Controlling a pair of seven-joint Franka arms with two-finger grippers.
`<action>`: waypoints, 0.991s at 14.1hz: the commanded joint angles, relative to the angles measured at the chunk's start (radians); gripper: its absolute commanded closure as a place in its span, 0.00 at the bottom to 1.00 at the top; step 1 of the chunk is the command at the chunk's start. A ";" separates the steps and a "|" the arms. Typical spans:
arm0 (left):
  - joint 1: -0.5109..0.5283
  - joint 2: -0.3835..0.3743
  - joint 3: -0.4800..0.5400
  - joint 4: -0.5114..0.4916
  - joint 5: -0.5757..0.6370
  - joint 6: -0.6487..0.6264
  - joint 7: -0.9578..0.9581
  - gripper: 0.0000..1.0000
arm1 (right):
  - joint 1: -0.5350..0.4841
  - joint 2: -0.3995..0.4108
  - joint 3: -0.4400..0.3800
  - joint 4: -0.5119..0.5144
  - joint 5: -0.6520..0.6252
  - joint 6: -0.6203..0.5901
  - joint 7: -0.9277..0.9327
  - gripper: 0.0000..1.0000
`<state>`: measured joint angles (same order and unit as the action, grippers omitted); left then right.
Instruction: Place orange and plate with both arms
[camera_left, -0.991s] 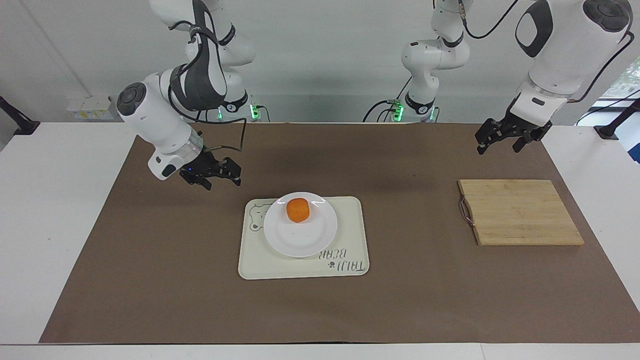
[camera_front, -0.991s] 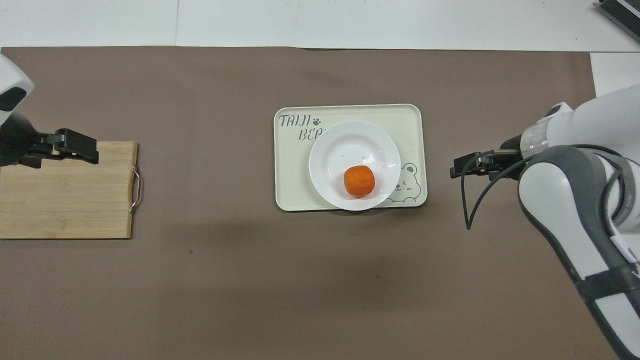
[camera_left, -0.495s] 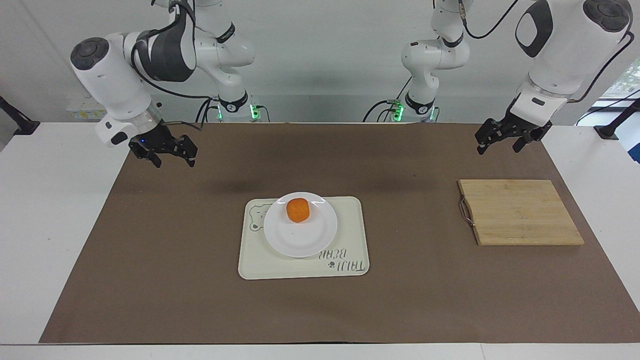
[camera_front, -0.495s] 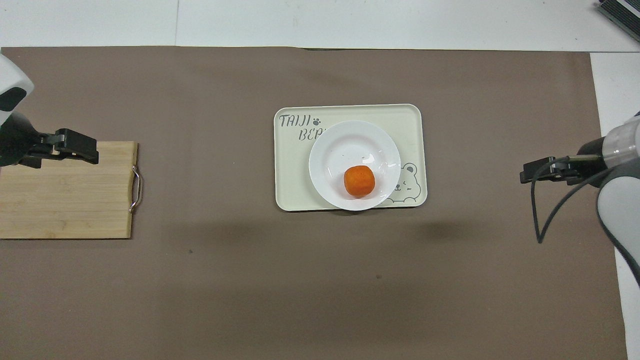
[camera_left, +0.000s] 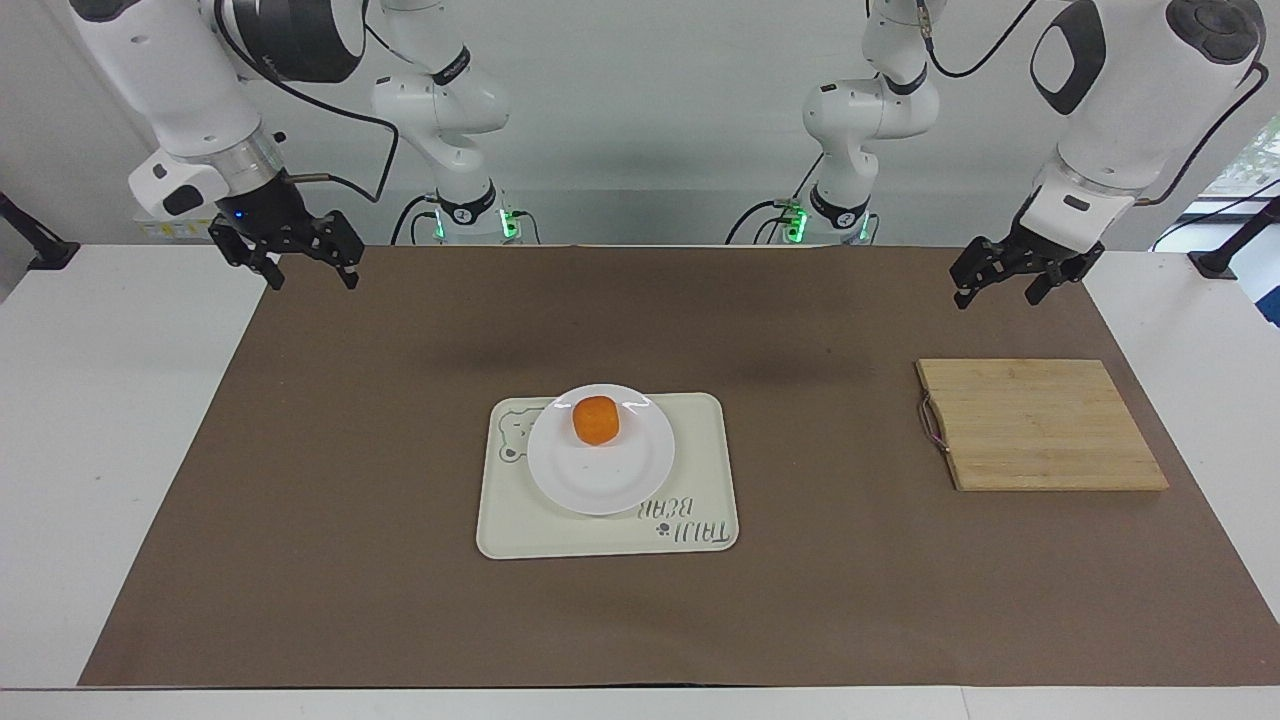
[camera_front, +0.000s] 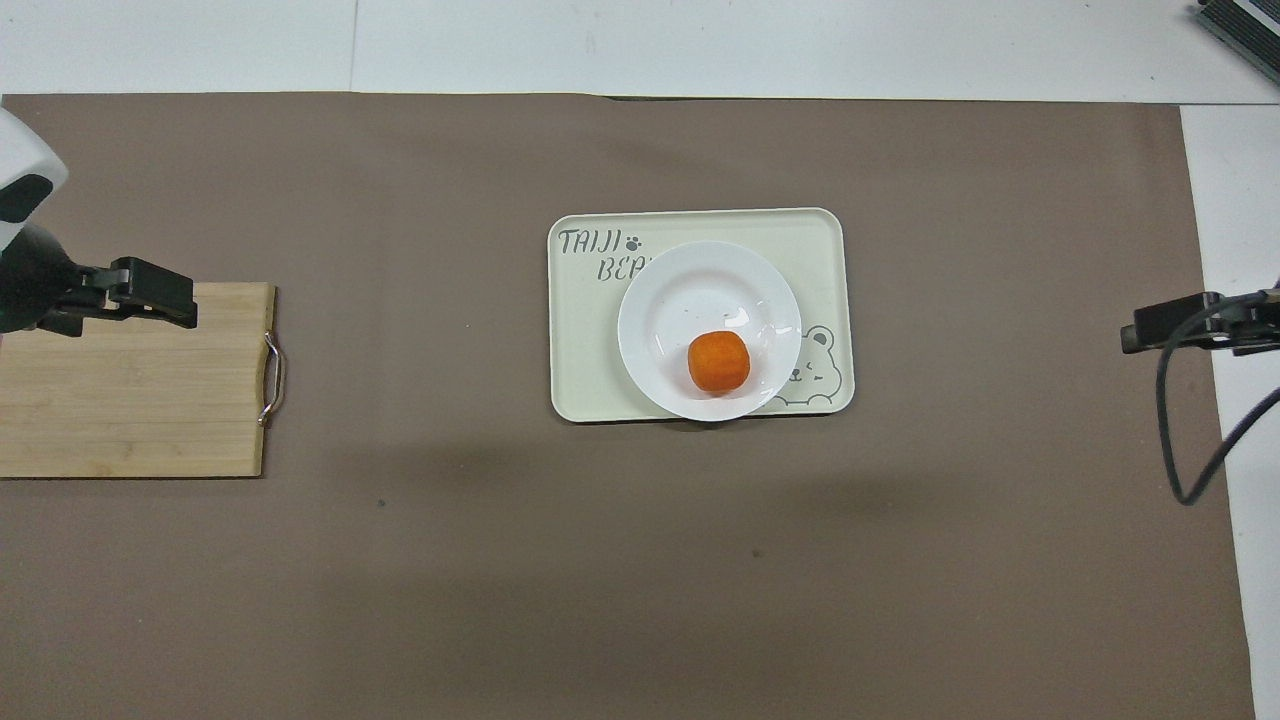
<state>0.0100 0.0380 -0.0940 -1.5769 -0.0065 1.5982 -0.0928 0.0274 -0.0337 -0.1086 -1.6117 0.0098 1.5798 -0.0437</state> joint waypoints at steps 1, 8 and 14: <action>0.011 -0.003 -0.007 -0.002 0.010 0.009 0.008 0.00 | -0.012 -0.055 0.021 0.033 -0.082 -0.046 0.016 0.00; 0.011 -0.003 -0.007 -0.002 0.010 0.009 0.008 0.00 | -0.003 -0.092 0.026 -0.001 -0.067 -0.084 0.002 0.00; 0.011 -0.003 -0.007 -0.002 0.010 0.009 0.008 0.00 | -0.001 -0.094 0.027 -0.005 -0.067 -0.073 0.002 0.00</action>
<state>0.0100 0.0380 -0.0940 -1.5769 -0.0066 1.5982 -0.0928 0.0310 -0.1121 -0.0907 -1.5973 -0.0468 1.5007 -0.0437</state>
